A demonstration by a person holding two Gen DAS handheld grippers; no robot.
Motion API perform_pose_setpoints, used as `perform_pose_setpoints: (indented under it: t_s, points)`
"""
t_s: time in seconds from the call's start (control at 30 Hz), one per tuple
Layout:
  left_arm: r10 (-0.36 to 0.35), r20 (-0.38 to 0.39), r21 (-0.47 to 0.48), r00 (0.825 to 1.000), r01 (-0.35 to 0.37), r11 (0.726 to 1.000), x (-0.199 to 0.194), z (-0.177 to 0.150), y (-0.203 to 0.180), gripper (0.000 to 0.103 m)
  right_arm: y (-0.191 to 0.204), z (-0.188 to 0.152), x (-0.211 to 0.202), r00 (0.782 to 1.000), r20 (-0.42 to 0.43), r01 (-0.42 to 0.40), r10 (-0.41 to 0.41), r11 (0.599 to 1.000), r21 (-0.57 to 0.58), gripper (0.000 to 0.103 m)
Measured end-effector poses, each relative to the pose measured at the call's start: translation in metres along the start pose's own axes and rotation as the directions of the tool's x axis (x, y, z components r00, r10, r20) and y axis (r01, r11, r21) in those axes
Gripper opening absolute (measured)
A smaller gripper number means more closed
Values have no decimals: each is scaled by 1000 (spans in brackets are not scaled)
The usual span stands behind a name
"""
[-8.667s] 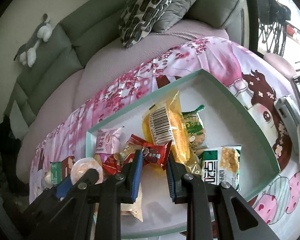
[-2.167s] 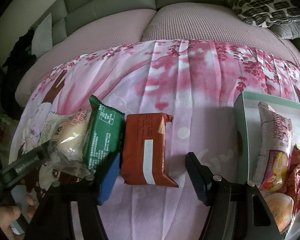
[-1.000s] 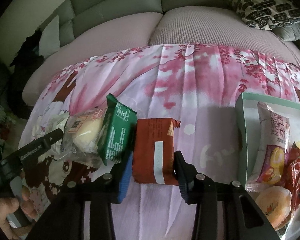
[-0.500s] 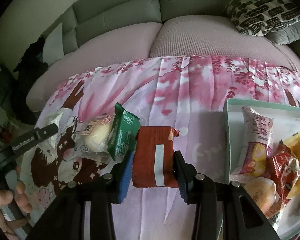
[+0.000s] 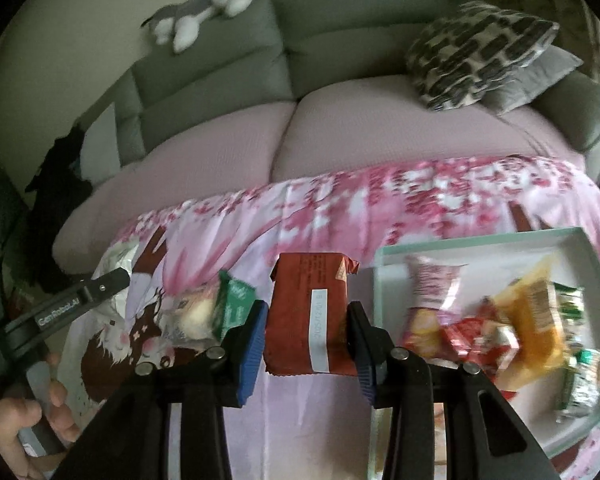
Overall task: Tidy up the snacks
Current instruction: 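Carry the pastry packet with the left tool while the right tool carries the red pack to the tray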
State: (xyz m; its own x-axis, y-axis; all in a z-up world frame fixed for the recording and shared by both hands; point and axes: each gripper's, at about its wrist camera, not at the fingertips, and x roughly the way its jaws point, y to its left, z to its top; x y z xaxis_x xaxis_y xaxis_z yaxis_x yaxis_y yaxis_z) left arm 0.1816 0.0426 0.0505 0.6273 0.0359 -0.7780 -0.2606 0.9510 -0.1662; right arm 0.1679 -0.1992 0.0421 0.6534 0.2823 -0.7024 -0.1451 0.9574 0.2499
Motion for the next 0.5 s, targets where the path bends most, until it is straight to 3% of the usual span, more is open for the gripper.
perform_pose_setpoints:
  t_s: [0.1, 0.23, 0.5]
  points:
    - [-57, 13, 49, 998, 56, 997, -7, 0, -27, 54, -21, 1, -13, 999, 23, 32, -33, 999, 38, 43]
    - [-192, -3, 100, 981, 191, 977, -13, -4, -66, 54, -51, 4, -29, 996, 49, 74, -79, 992, 98, 43]
    - [-299, -48, 252, 953, 301, 920, -19, -28, -148, 54, -127, 3, -58, 978, 80, 166, -191, 953, 253, 43]
